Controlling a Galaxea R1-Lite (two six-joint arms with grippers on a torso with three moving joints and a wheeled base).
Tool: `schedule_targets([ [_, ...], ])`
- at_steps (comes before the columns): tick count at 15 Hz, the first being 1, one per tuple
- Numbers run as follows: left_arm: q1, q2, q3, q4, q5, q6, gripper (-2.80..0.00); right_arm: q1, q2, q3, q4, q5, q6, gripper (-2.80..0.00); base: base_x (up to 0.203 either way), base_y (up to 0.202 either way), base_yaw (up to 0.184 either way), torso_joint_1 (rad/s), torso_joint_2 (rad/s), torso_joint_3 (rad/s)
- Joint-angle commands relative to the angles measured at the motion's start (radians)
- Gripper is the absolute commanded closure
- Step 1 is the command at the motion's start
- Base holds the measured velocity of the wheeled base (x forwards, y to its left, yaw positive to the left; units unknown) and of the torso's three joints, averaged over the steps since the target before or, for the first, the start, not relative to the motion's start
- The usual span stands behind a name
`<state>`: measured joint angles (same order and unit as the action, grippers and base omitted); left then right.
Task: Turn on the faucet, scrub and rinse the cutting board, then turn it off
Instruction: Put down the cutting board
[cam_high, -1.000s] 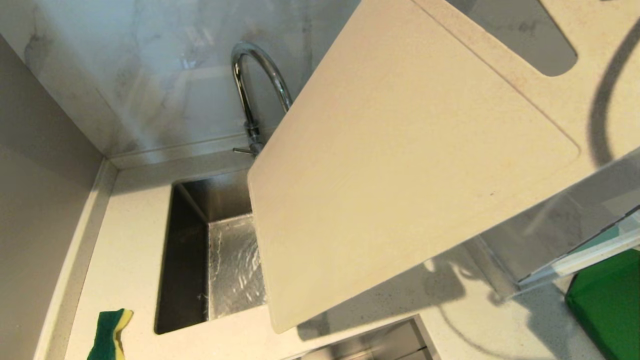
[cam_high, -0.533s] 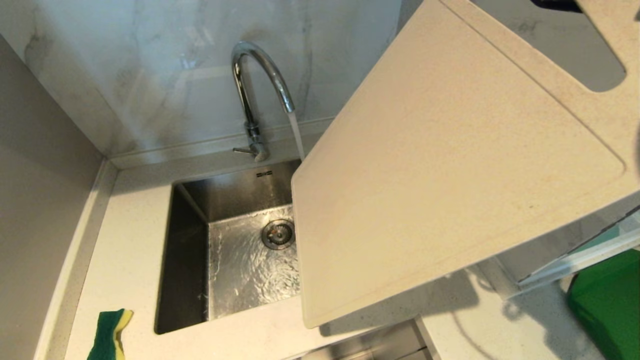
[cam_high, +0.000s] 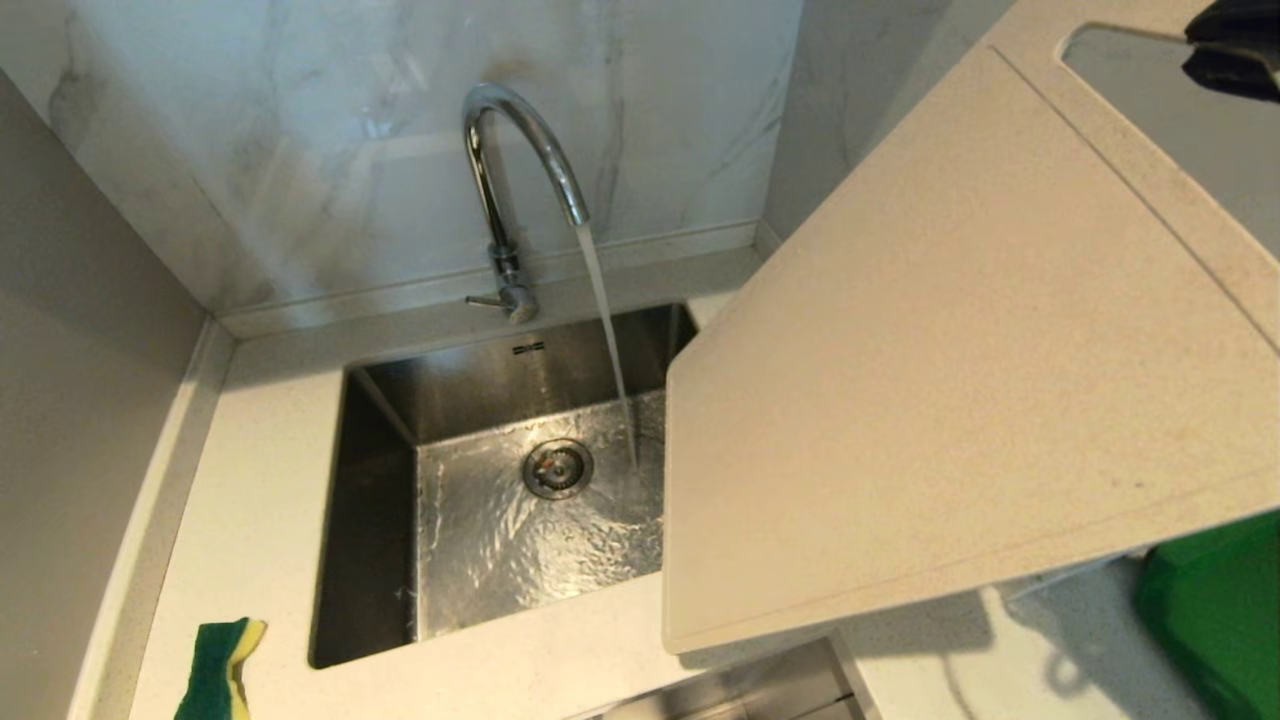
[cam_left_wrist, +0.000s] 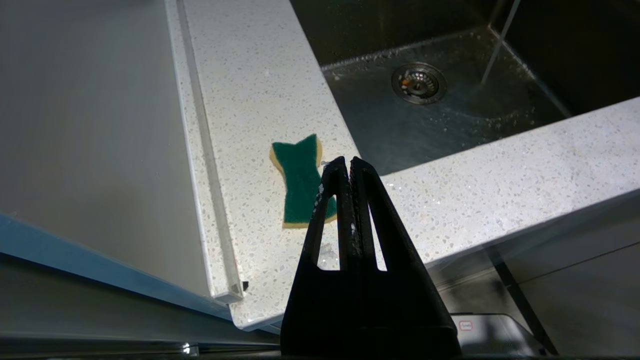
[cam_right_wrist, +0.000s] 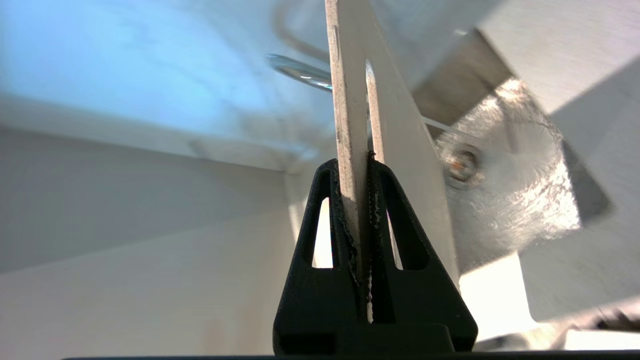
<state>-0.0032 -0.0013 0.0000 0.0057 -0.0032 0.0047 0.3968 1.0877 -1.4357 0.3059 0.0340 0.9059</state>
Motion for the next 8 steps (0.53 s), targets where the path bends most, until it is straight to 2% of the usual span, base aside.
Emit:
schedule_targets([
  [1, 0.000, 0.001, 0.002, 0.000, 0.000, 0.000, 0.00, 0.000, -0.040, 0.035, 0.019, -0.023, 0.027, 0.00, 0.000, 0.000, 0.000, 0.000, 0.00, 0.000],
  [4, 0.000, 0.001, 0.002, 0.000, 0.000, 0.000, 0.00, 0.001, -0.070, 0.075, 0.062, -0.068, 0.074, 0.00, 0.000, 0.000, 0.000, 0.000, 0.00, 0.000],
  [8, 0.000, 0.001, 0.002, 0.000, 0.000, 0.000, 0.00, 0.002, -0.085, 0.129, 0.071, -0.196, 0.133, 0.00, 0.000, 0.000, 0.000, 0.000, 0.00, 0.000],
])
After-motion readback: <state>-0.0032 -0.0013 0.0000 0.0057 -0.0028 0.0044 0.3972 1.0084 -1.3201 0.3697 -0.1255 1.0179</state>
